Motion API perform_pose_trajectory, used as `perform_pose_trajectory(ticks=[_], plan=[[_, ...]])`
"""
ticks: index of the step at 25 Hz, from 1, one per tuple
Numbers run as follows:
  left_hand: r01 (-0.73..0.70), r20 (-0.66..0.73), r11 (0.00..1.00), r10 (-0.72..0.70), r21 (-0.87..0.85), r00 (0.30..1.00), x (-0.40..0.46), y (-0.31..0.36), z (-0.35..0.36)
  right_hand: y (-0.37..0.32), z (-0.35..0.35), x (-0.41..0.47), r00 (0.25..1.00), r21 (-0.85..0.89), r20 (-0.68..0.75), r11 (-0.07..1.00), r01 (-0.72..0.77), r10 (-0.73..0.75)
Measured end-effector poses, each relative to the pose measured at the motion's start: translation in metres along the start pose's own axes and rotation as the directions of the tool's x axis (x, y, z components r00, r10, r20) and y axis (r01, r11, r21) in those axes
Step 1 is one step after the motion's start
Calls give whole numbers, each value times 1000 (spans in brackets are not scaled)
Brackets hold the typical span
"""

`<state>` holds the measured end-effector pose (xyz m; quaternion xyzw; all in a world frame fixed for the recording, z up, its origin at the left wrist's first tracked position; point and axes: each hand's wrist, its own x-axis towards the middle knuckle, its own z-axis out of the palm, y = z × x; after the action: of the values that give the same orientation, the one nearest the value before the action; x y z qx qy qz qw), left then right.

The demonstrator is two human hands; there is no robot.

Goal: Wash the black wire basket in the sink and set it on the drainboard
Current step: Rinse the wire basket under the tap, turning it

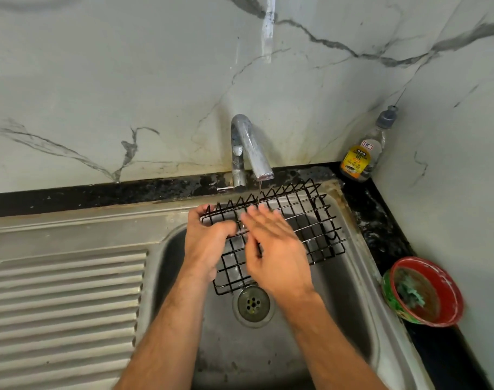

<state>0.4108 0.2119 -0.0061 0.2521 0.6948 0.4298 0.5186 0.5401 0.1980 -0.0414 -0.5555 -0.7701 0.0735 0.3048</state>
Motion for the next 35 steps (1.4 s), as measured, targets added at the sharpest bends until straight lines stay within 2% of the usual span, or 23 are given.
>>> perform_pose_trajectory(ticks=[3,5,7,9,11,12,14,16,17,18,20,22,25,27,29,31,35], plan=[[14,-15,1000,-14,-1,1000,-4,4,6,1,-7,9,971,-92,163,983,-161,175],[23,-14,1000,-23,-22,1000,-7,4,10,1,-9,24,960,-132,201,977,-170,194],[37,-23,997,-39,-72,999,-5,2,12,3,-10,36,974,-138,202,988,-73,100],[52,-42,990,-58,-128,997,0,1,9,8,-11,35,974,-10,199,993,116,-112],[71,-49,982,-81,-177,996,5,-1,5,20,-12,24,951,103,130,958,267,-279],[80,-46,978,-91,-193,995,6,-1,4,29,-13,20,958,109,67,956,272,-280],[94,-36,974,-103,-204,994,7,-2,4,44,-16,15,996,80,-22,993,85,-84],[85,-34,977,-93,-197,995,6,0,7,48,-21,14,985,-2,59,987,-162,162],[73,-35,980,-81,-187,996,4,1,8,45,-20,14,973,-65,109,978,-199,205],[63,-38,980,-71,-190,997,3,2,10,37,-17,14,973,-115,129,978,-175,189],[41,-42,978,-50,-204,998,4,4,14,19,-8,8,993,-100,109,994,-37,48],[31,-47,978,-42,-206,998,5,4,15,8,-1,2,992,32,-1,992,126,-126],[-3,-52,980,-7,-198,999,4,2,15,25,-2,6,961,107,-125,959,262,-249],[-39,-70,980,25,-197,997,1,0,17,42,-5,13,952,74,-191,963,258,-240],[-54,-74,979,40,-197,996,0,1,18,44,-3,15,959,25,-251,989,144,-133],[-42,-61,977,30,-209,998,0,5,18,32,4,13,966,-13,-241,995,96,-96],[14,-62,982,-27,-191,998,4,4,5,27,5,10,929,32,-73,931,365,-362]])
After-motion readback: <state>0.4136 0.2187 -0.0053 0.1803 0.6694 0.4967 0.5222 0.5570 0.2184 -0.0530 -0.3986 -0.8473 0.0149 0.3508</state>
